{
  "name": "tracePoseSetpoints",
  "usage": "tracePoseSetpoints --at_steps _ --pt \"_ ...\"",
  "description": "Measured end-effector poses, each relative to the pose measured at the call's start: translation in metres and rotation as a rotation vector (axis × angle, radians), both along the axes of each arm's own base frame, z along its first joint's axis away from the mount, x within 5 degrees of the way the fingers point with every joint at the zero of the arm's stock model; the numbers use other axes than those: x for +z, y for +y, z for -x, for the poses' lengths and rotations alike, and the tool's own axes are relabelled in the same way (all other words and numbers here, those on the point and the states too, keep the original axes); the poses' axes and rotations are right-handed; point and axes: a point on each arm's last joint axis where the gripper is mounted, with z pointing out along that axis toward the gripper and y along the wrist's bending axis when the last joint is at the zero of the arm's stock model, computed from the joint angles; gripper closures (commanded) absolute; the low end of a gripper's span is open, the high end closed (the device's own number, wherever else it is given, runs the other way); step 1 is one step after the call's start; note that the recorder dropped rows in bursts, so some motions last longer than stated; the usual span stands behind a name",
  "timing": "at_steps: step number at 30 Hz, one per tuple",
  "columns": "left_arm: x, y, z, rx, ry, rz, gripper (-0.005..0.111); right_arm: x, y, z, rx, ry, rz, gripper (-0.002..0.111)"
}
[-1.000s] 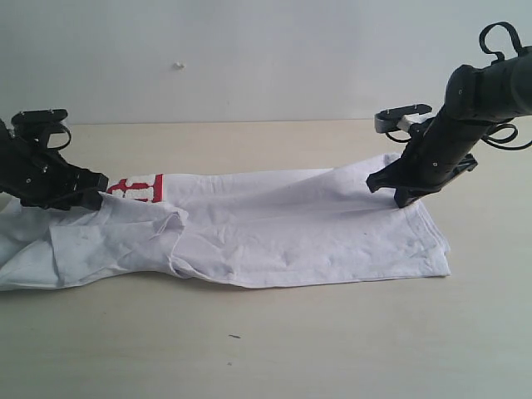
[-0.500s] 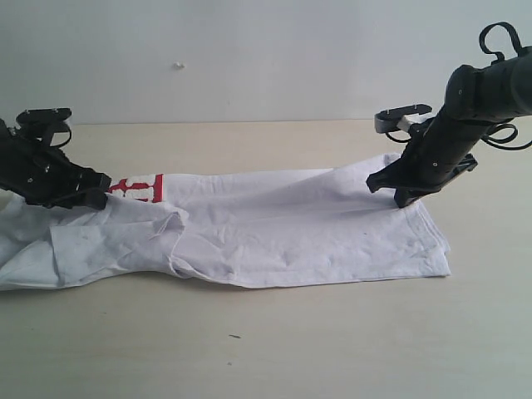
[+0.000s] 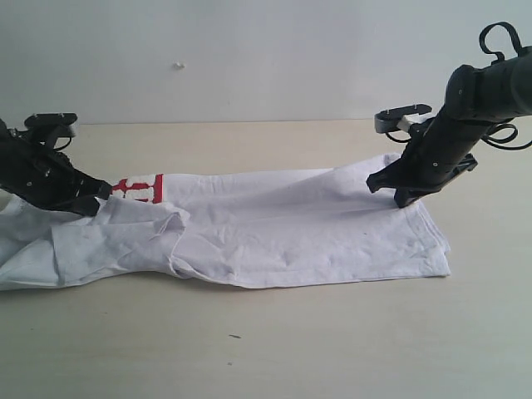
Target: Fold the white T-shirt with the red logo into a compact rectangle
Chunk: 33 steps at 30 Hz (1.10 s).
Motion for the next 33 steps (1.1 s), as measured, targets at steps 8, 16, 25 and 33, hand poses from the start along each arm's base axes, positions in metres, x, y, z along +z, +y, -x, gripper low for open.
tracePoseSetpoints --at_steps 8,16,25,33 --pt "0.014 0.000 0.001 -0.077 -0.054 -0.030 0.107 0.000 0.000 0.000 0.000 0.000 0.000 0.108" --pt "0.053 -0.006 0.013 -0.340 -0.175 -0.073 0.107 0.000 0.000 0.000 -0.001 0.000 -0.002 0.108" --pt "0.056 -0.008 0.039 -0.591 -0.247 -0.151 0.107 0.000 0.000 0.000 0.003 0.000 0.000 0.108" --pt "0.076 -0.013 0.045 -0.710 -0.448 -0.184 0.107 0.000 0.000 0.000 0.003 0.000 0.000 0.108"
